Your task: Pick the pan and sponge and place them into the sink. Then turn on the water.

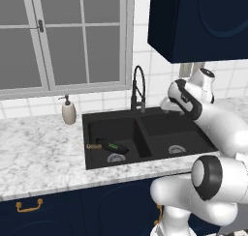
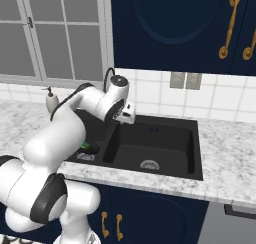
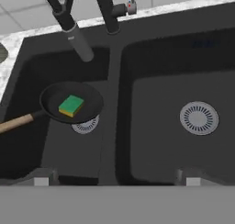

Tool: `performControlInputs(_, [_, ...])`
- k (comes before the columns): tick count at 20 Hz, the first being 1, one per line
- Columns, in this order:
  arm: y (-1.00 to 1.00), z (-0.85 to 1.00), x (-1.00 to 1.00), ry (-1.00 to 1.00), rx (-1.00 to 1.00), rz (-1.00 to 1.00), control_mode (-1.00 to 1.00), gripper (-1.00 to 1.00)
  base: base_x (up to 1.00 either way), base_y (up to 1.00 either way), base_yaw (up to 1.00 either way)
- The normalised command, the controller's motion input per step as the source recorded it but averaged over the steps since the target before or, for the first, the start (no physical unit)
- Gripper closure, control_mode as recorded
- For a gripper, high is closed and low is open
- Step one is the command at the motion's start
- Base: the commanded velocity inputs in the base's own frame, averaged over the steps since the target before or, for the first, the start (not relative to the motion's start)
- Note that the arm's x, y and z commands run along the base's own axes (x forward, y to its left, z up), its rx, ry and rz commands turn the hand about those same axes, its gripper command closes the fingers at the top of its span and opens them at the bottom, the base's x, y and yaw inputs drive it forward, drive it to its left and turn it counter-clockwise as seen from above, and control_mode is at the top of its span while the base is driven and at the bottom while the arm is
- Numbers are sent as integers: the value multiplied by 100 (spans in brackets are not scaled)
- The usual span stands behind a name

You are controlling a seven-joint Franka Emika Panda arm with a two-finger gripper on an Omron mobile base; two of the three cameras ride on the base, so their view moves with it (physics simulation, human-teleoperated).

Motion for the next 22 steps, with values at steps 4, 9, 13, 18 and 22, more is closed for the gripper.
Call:
performControlInputs(4, [-36, 0, 15, -48, 3, 14, -100, -100, 0, 0, 0])
performControlInputs(9, [-14, 3, 5, -39, 0, 8, -100, -100, 0, 0, 0])
performControlInputs(13, [-2, 25, 15, -16, 1, 0, -100, -100, 0, 0, 0])
performControlInputs(18, [-2, 12, 9, -20, 0, 0, -100, -100, 0, 0, 0])
performControlInputs(22, [0, 0, 11, -33, 0, 0, -100, -100, 0, 0, 0])
